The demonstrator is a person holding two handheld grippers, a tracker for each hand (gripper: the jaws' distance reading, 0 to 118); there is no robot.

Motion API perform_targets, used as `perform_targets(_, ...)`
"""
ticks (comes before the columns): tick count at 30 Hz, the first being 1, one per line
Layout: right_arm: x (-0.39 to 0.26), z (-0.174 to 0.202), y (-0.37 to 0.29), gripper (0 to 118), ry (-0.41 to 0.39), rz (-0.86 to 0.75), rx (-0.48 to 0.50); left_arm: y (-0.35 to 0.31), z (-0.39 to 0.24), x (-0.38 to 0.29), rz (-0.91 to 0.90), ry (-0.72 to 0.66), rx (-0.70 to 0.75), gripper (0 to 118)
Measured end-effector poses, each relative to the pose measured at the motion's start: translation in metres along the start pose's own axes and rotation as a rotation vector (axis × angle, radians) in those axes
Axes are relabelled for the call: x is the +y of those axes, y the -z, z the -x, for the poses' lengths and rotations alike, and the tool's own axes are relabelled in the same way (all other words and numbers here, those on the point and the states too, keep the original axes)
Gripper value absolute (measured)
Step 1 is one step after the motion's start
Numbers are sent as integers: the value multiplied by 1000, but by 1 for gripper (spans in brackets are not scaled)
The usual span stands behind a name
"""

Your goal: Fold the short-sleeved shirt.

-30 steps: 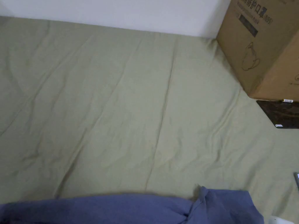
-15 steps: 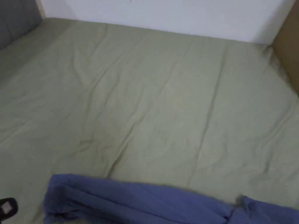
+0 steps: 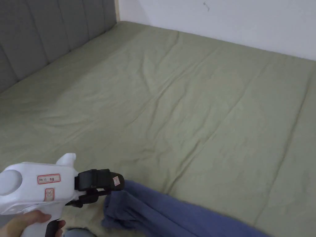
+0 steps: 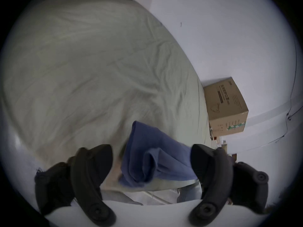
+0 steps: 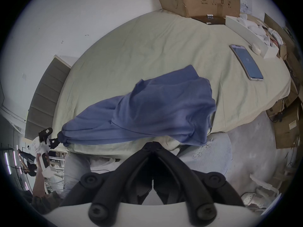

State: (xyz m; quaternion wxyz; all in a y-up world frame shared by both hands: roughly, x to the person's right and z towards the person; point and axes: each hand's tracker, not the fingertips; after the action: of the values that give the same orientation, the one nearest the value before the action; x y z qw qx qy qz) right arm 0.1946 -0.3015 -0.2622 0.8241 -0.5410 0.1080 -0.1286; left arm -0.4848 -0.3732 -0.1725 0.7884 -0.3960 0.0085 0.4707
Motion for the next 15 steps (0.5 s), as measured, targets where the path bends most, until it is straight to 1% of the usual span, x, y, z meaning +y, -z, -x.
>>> perform_targets(2, 3, 7, -6, 0, -3, -7, -2, 19, 13, 6, 81, -29, 6, 101)
perform_targets(3, 3, 3, -4, 0, -4, -8, -1, 29, 16, 8, 118, -47, 6, 104)
perform_targets(4, 4, 4, -4, 0, -4, -6, -2, 33, 14, 9, 97, -44, -11, 105)
perform_targets(7, 5, 8, 0, 0, 1, 7, -3, 39, 9, 6, 91, -27, -136, 103)
perform_targets(8, 7, 9, 2, 0, 2, 12, 2, 45, 8, 4, 98, -34, -166, 98)
perform_targets(9, 9, 10, 5, 0, 3, 19, 5, 53, 10, -3, 100, -59, -203, 85)
perform_targets(10, 12, 13, 7, 0, 1, 28, 6, 65, 9, -9, 105, -101, -217, 67)
perform_targets(11, 11, 12, 11, 0, -3, 34, 5, 73, 8, -14, 108, -121, -200, 36)
perform_targets(12, 12, 14, 13, 0, -8, 39, 3, 78, 6, -18, 103, -120, -154, 13)
perform_targets(13, 15, 16, 14, 0, -14, 42, 4, 80, 11, -19, 110, -132, -104, 13)
perform_targets(14, 17, 17, 15, 0, -21, 45, 9, 85, 17, -20, 160, -185, -104, 13)
perform_targets(15, 17, 19, 15, 0, -25, 46, 13, 82, 22, -23, 151, -289, -188, 13)
